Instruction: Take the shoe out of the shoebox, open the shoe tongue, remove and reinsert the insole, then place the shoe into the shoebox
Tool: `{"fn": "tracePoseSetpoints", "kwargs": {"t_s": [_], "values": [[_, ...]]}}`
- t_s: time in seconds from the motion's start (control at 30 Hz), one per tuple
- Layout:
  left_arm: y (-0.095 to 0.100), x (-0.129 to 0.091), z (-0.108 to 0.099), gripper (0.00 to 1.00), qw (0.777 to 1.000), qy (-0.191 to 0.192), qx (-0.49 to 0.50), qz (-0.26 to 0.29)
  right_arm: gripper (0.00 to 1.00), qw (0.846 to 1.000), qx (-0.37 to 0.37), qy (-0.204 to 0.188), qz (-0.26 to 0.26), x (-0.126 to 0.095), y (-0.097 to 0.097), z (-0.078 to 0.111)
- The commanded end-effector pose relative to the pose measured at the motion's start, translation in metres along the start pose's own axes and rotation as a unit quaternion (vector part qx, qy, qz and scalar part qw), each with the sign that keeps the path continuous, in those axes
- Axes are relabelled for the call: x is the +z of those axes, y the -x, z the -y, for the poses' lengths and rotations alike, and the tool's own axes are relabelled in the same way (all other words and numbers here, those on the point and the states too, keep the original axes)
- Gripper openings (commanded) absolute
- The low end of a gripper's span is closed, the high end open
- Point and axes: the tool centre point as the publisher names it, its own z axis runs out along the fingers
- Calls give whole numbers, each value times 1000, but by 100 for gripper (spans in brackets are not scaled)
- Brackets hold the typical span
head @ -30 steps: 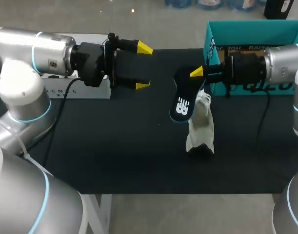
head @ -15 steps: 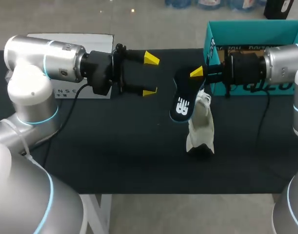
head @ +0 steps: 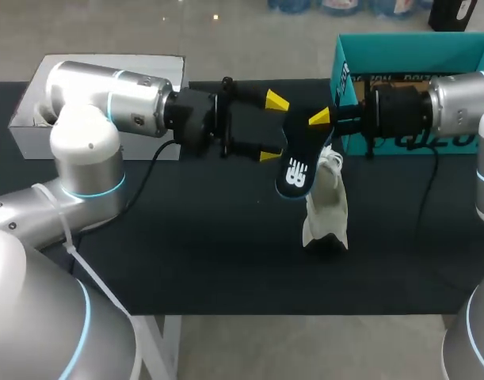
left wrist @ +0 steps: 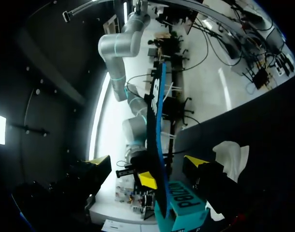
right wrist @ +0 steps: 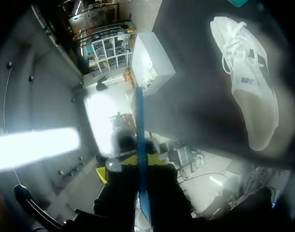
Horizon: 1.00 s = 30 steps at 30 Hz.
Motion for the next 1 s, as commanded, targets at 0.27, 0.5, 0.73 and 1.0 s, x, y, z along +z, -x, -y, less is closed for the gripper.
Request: {"fn": "tracePoseSetpoints", "kwargs": {"t_s": [0.27, 0.5, 0.73, 1.0], "values": [[-5, 7, -8, 66, 1000, 11, -15, -4, 0, 1000, 0, 0, 2, 0, 0, 0], [-9, 9, -7, 13, 1000, 14, -27, -2, 0, 1000, 0, 0, 2, 0, 0, 0], [-13, 18, -9, 19, 999, 6, -41, -6, 0, 1000, 0, 0, 2, 0, 0, 0], [-14, 22, -11, 16, 999, 0, -49, -10, 0, 1000, 0, 0, 2, 0, 0, 0]]}}
